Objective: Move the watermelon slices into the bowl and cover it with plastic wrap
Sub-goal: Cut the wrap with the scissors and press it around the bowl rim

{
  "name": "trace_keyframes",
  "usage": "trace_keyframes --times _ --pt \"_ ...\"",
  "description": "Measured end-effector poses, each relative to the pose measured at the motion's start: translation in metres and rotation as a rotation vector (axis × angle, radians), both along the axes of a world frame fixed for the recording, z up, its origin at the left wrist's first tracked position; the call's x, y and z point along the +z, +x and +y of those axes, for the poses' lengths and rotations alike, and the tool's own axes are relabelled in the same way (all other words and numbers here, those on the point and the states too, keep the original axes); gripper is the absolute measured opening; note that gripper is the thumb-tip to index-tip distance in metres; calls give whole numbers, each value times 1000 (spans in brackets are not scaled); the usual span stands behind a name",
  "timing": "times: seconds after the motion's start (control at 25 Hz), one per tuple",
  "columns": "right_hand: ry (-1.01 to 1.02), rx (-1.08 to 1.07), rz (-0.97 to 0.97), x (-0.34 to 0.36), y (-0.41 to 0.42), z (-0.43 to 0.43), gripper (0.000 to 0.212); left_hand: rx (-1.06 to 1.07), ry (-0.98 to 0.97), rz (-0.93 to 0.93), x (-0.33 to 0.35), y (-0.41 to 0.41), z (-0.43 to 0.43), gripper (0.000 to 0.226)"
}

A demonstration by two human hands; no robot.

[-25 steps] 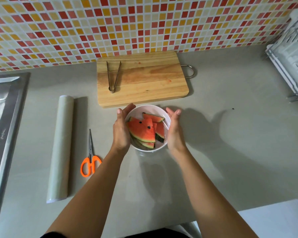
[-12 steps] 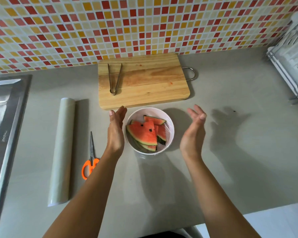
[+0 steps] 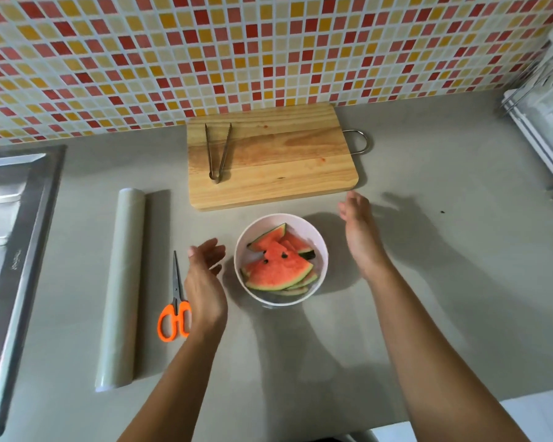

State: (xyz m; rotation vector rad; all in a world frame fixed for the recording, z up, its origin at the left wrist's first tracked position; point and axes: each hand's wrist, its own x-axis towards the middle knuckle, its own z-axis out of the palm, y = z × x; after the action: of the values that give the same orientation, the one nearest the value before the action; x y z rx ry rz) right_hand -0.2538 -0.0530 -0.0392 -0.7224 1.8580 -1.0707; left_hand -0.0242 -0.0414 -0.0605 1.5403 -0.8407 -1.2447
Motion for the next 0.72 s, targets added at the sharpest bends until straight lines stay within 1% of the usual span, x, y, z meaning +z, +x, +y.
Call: trace_keyframes --times 0.04,0.12,0.16,0.2,0.24,0.32,0.36,0.44,0.6,0.72 --pt "115 84 71 -3 -5 -4 59 -50 75 -51 4 2 -13 51" --pt "301 304 141 -7 -7 -13 56 -287 204 -222 10 2 -42 53" --pt "334 378 161 -7 -5 -19 52 -415 232 -317 13 0 -56 50" --pt "338 417 161 -5 -1 -26 44 -526 243 -375 16 -3 -67 46" --pt "335 429 138 -2 2 -32 35 -616 252 -379 18 -6 -76 42" --pt "339 404 45 -2 5 -43 23 -739 293 -283 22 -9 -86 32" --pt "353 387 6 -2 5 -47 23 -768 322 -235 24 -10 -89 28" --pt "408 383 -60 1 5 -52 21 -771 372 -167 26 -12 -94 26" --pt "480 472 -145 10 6 -61 19 -777 428 -100 28 -20 -105 25" --pt "463 499 -154 12 6 -67 27 -765 449 -67 32 -26 -110 9"
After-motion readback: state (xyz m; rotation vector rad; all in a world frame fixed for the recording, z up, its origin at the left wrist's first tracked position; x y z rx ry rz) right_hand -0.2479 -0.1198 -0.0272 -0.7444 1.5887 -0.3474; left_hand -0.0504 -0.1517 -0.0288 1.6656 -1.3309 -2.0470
